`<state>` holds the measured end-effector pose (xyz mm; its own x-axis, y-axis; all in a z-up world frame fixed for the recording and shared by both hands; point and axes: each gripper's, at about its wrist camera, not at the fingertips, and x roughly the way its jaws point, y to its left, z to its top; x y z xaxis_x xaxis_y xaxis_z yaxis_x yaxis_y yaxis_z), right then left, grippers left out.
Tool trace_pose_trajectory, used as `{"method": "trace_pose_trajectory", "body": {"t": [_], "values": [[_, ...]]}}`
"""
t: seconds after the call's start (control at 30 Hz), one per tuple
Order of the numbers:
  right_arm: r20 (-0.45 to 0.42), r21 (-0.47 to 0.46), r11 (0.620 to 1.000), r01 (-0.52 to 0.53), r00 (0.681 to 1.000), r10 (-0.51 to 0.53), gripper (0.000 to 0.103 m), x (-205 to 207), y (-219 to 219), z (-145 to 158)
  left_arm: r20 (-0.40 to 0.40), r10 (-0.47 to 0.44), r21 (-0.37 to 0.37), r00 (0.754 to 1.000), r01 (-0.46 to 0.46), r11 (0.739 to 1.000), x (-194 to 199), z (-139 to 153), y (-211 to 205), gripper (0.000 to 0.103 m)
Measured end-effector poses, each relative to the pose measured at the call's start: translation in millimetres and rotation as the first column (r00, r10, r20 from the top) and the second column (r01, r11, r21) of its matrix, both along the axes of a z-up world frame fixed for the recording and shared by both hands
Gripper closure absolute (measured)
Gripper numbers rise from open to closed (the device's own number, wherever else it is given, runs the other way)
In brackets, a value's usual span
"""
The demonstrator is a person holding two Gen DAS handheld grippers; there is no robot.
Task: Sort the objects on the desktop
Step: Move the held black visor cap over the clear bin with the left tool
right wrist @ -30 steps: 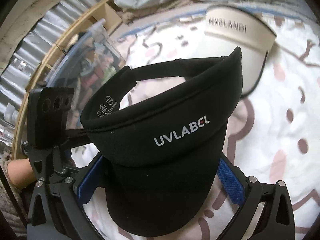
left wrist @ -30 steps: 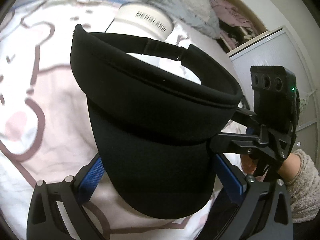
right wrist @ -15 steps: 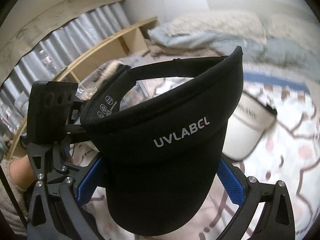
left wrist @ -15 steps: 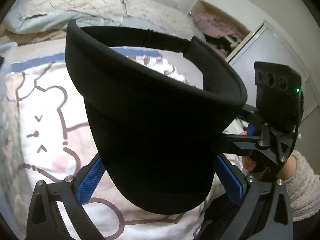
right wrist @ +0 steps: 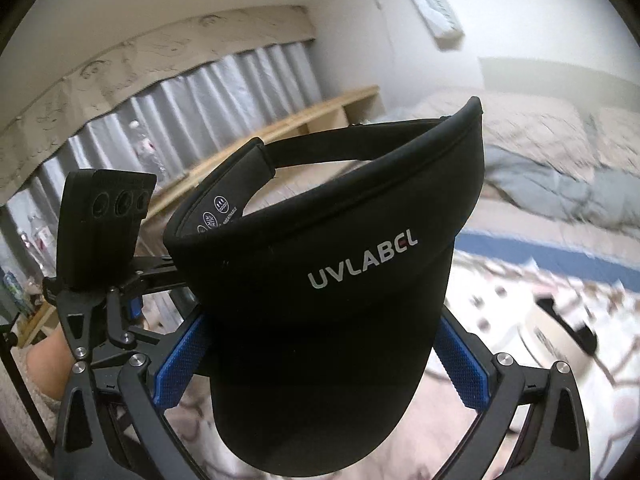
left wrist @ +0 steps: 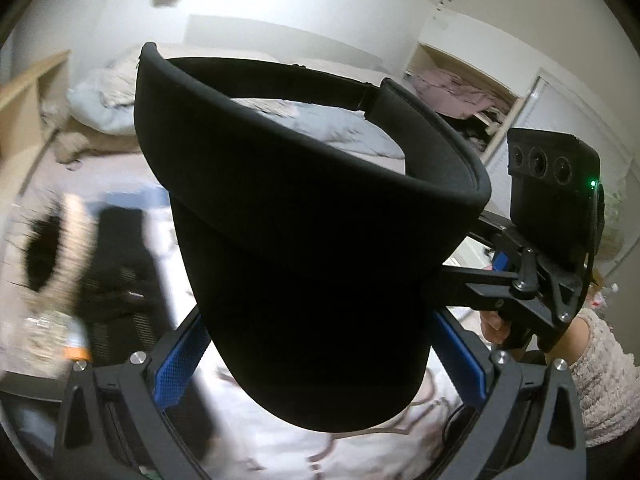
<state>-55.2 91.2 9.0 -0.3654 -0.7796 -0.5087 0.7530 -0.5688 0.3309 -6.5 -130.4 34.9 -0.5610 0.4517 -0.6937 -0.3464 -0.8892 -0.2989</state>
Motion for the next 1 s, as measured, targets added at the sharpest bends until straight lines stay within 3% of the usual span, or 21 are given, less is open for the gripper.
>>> {"method": "trace_pose_trajectory", "body": {"t": [0.23, 0.43, 0.73, 1.0], "values": [[-0.045, -0.038, 0.996, -0.079, 0.996, 0.077, 0.000, -25, -70, 11, -0.027, 0.070, -0.053, 0.997, -0.071, 0.996, -17, 8, -70, 0.000], [-0.022, -0.050, 0.995, -0.089, 0.996, 0.088, 0.000, -49, -118, -1, -0.014, 0.099, -0.039, 0.995, -0.099, 0.994, -36, -14, -136, 0.000], [0.077, 0.006, 0.989, -0.147, 0.986, 0.147, 0.000, -78, -179, -44, 0.103, 0.177, 0.007, 0.979, -0.178, 0.984, -61, -68, -179, 0.000], [0.162, -0.017, 0.984, -0.177, 0.971, 0.178, 0.000, -95, -203, -60, 0.146, 0.241, 0.074, 0.959, -0.254, 0.964, -66, -84, -204, 0.000]]}}
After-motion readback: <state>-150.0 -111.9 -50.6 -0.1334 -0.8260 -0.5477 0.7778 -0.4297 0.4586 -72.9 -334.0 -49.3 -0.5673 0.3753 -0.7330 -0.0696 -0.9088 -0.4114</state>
